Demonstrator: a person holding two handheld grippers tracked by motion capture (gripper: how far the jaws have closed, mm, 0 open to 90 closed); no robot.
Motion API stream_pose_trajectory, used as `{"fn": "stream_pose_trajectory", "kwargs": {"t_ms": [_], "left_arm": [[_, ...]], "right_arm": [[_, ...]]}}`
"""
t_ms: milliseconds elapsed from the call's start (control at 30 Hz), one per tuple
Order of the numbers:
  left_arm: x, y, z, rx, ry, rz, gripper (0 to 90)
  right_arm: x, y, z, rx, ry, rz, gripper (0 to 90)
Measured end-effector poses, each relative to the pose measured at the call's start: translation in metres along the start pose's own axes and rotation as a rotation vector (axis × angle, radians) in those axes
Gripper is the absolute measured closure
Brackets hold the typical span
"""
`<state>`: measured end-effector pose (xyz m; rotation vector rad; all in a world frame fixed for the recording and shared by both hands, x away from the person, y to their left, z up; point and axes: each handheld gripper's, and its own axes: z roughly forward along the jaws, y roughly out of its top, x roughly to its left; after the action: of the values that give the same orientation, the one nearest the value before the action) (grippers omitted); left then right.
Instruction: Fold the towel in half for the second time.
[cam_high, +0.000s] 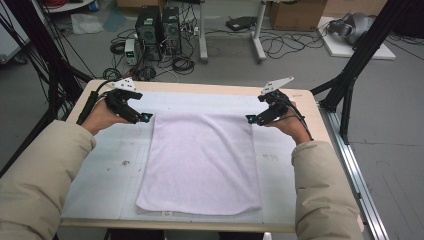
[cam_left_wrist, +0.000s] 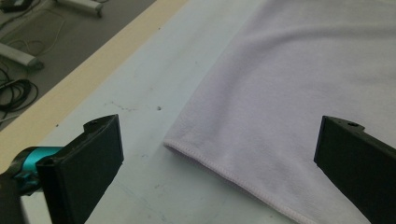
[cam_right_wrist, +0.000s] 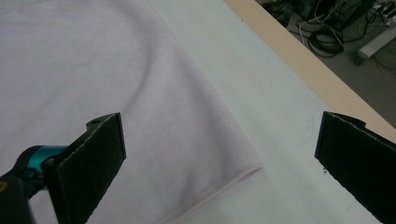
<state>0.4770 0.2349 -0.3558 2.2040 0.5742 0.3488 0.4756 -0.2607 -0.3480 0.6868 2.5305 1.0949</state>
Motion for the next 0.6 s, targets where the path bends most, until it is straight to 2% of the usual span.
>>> {"fn": "stream_pose_trajectory", "kwargs": {"t_ms": [133,200,267,333,400,467,600], "left_arm": [[0.007,0.000,0.019,0.020,0.002,-0.013,1.7],[0.009,-0.002,0.028,0.038,-0.001,-0.014,1.8],[0.011,-0.006,0.038,0.067,-0.005,-0.020,1.8],[0.012,-0.008,0.044,0.083,-0.010,-0.022,1.8],[0.014,-0.010,0.049,0.099,-0.004,-0.026,2.0],[0.015,-0.012,0.052,0.099,0.003,-0.028,3.0],[0.019,-0.012,0.058,0.112,0.015,-0.039,6.9]], "right_arm": [[-0.010,-0.001,0.012,0.036,-0.020,0.020,2.3],[-0.014,0.001,0.017,0.061,-0.029,0.004,2.9],[-0.017,0.001,0.022,0.058,-0.018,0.022,5.3],[-0.017,-0.001,0.028,0.084,-0.021,0.019,6.4],[-0.018,-0.004,0.033,0.132,-0.014,0.011,13.3],[-0.020,-0.006,0.038,0.157,-0.021,0.005,14.2],[-0.023,-0.009,0.046,0.175,-0.023,0.010,18.6]]}}
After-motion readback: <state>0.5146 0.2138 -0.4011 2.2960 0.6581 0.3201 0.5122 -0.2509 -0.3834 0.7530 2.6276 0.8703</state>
